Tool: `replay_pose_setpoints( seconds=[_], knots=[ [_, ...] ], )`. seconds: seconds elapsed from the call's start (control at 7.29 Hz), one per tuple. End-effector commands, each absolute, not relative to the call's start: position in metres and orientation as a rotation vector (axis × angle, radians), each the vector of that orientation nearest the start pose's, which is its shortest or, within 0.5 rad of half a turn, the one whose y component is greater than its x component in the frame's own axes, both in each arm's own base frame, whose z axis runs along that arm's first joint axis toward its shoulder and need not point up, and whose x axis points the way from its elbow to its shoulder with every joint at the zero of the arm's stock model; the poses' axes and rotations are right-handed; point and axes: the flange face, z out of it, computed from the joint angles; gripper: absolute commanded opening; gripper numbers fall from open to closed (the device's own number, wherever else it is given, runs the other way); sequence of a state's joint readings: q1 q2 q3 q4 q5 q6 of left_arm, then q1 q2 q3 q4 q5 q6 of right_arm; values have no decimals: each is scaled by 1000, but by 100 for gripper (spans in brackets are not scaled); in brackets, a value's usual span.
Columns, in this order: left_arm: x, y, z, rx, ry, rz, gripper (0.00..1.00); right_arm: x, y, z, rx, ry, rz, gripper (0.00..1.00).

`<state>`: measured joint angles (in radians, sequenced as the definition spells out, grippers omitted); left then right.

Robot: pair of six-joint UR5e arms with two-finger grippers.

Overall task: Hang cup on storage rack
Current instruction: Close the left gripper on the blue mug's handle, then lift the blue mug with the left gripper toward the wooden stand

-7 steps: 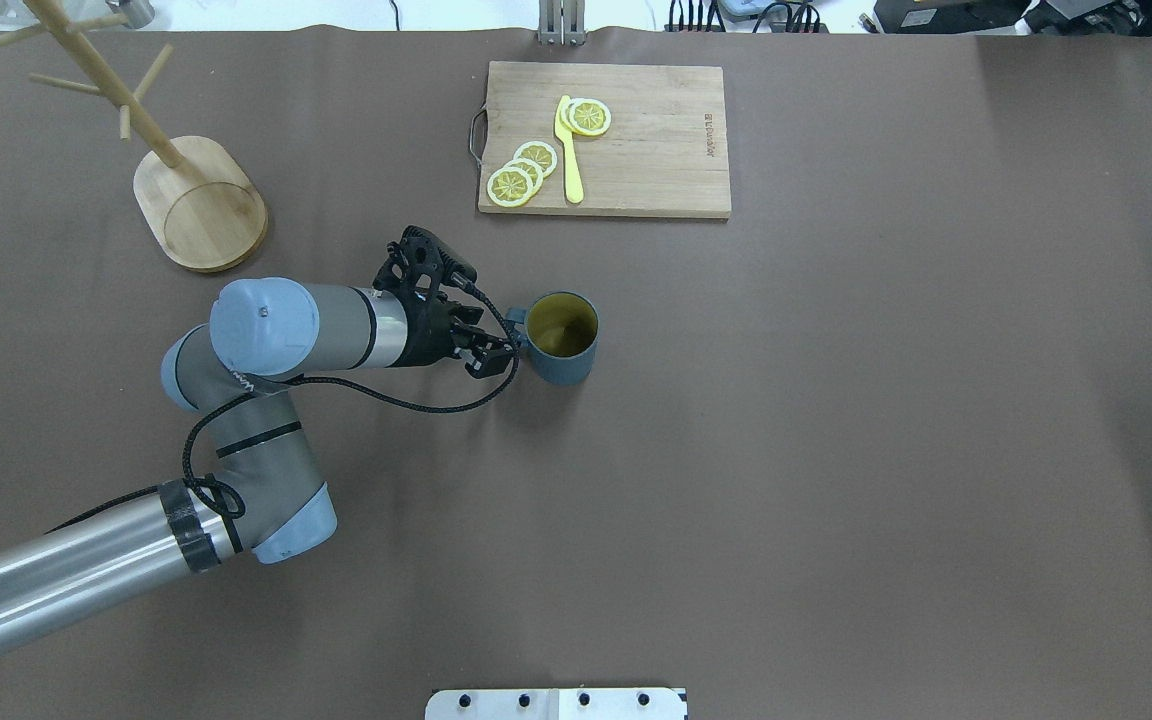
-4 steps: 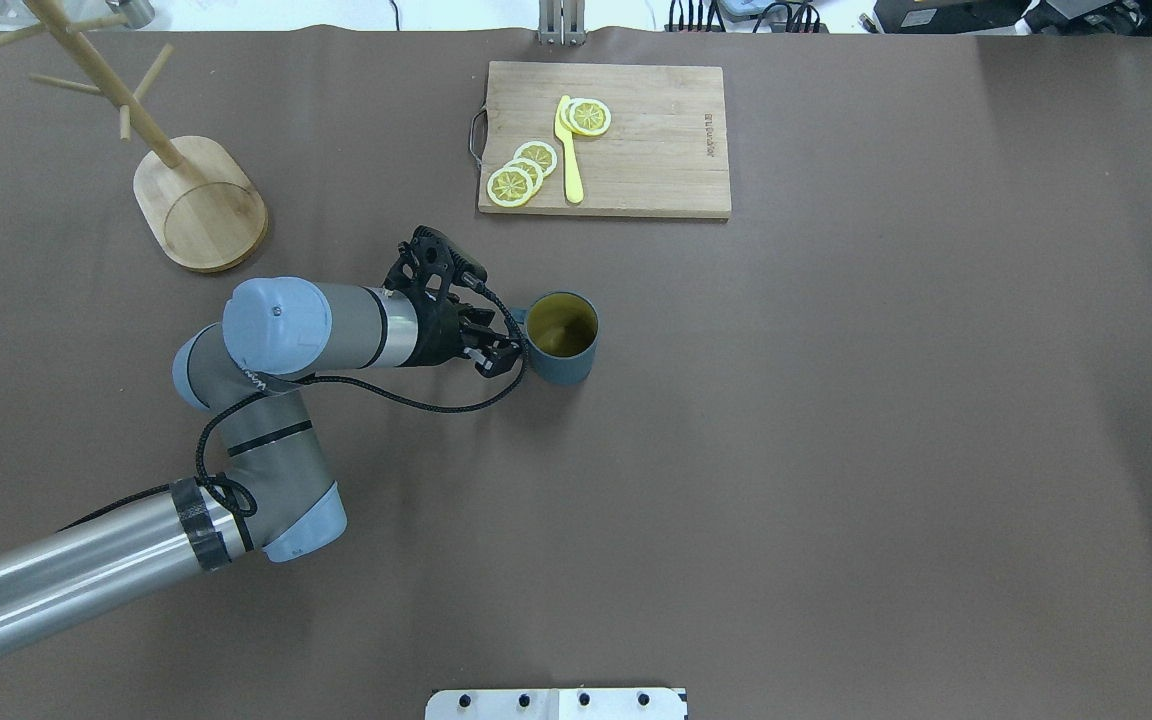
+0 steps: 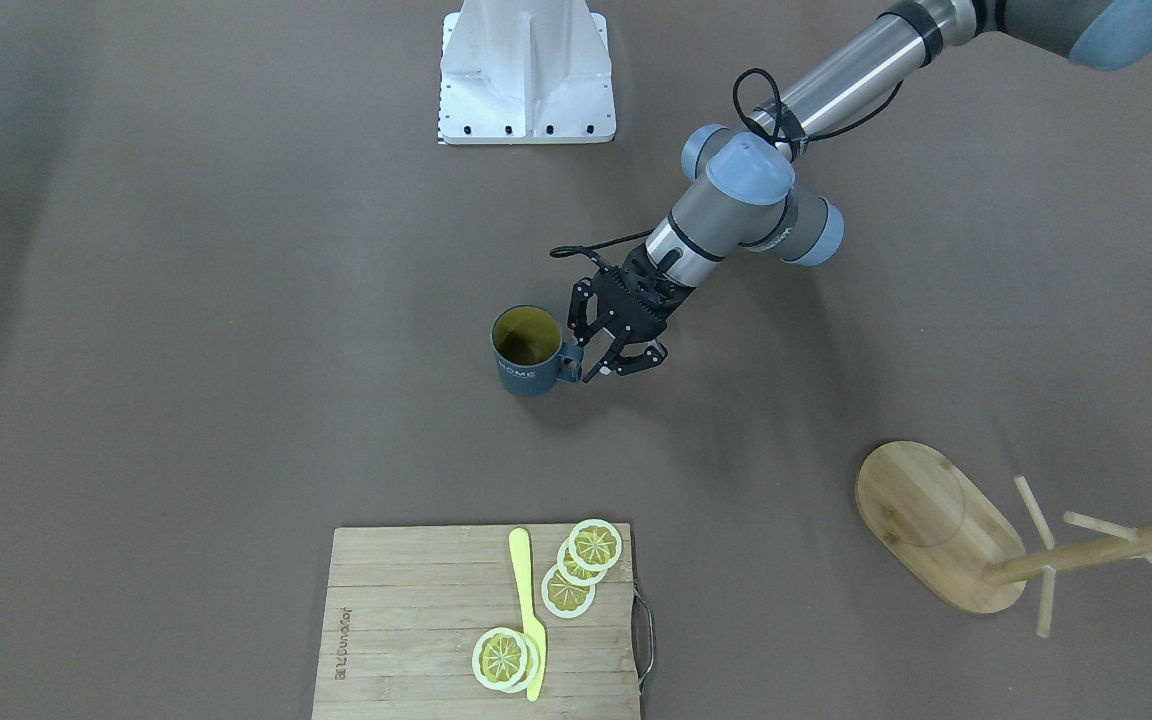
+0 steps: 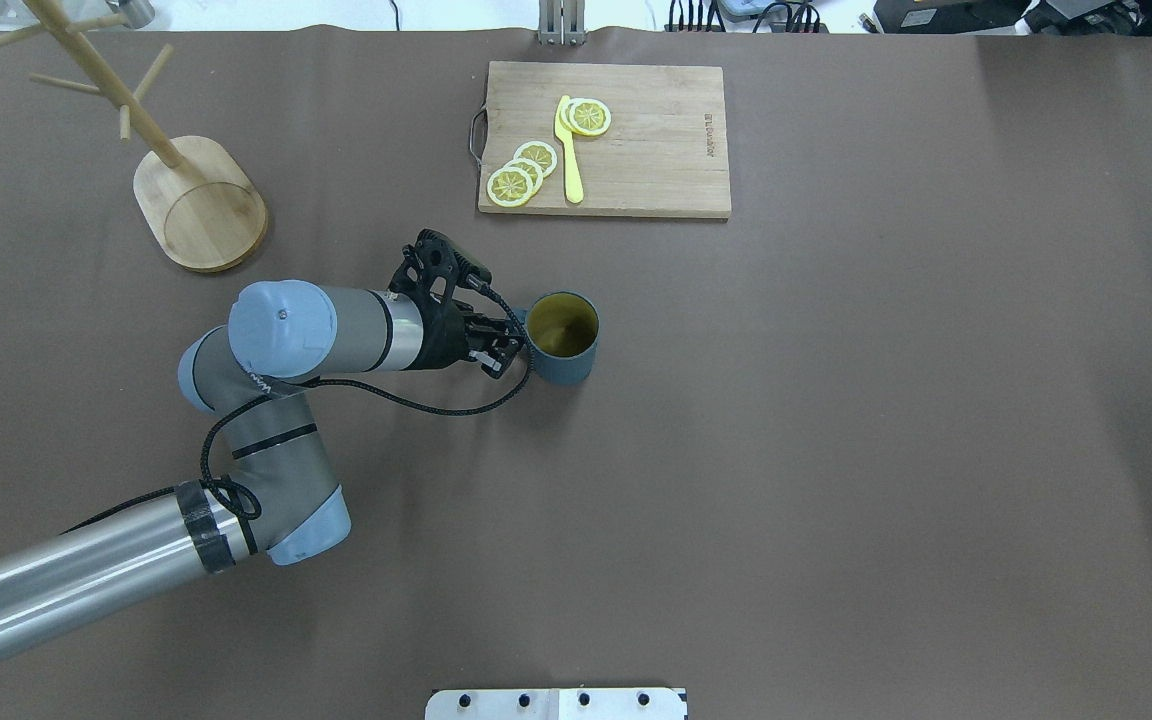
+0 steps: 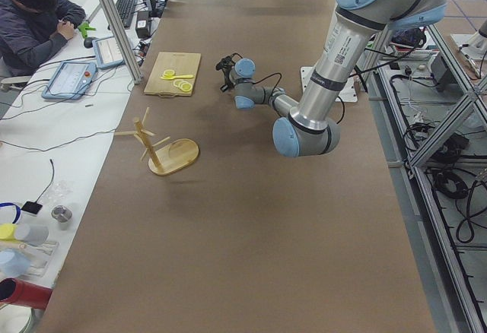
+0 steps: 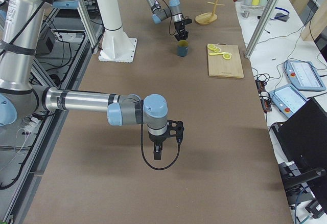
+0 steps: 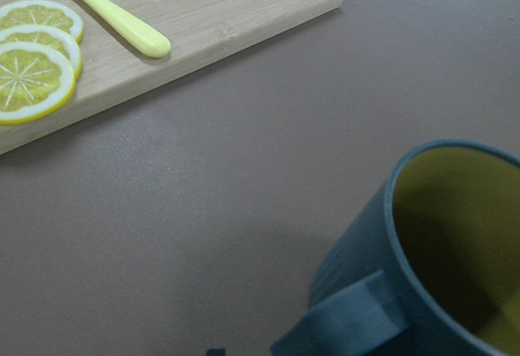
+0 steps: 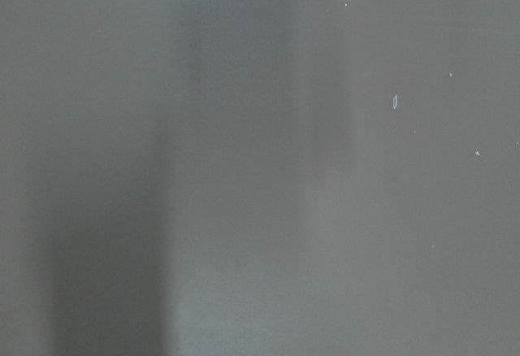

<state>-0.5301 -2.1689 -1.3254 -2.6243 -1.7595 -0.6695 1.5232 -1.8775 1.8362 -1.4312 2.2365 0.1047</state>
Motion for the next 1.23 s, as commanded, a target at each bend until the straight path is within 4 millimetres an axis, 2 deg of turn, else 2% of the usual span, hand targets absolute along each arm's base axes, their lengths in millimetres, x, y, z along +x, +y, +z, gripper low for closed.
replay_pose_setpoints(
  seconds=[0.0,0.55,0.82,0.96,1.1],
  knots=[
    [564,-462,294,809,1177,438,21,54,-373,652,44,-670,22,100],
    [562,-459,292,805,1214,408,0,54,-373,652,43,-670,23,100],
    [552,-463,288,794,1248,354,0,54,-373,653,42,-669,23,100],
    [539,-470,285,813,1272,323,0,54,-373,652,43,-670,23,100],
    [528,-474,297,796,1281,284,0,54,-373,653,42,-670,24,100]
  ],
)
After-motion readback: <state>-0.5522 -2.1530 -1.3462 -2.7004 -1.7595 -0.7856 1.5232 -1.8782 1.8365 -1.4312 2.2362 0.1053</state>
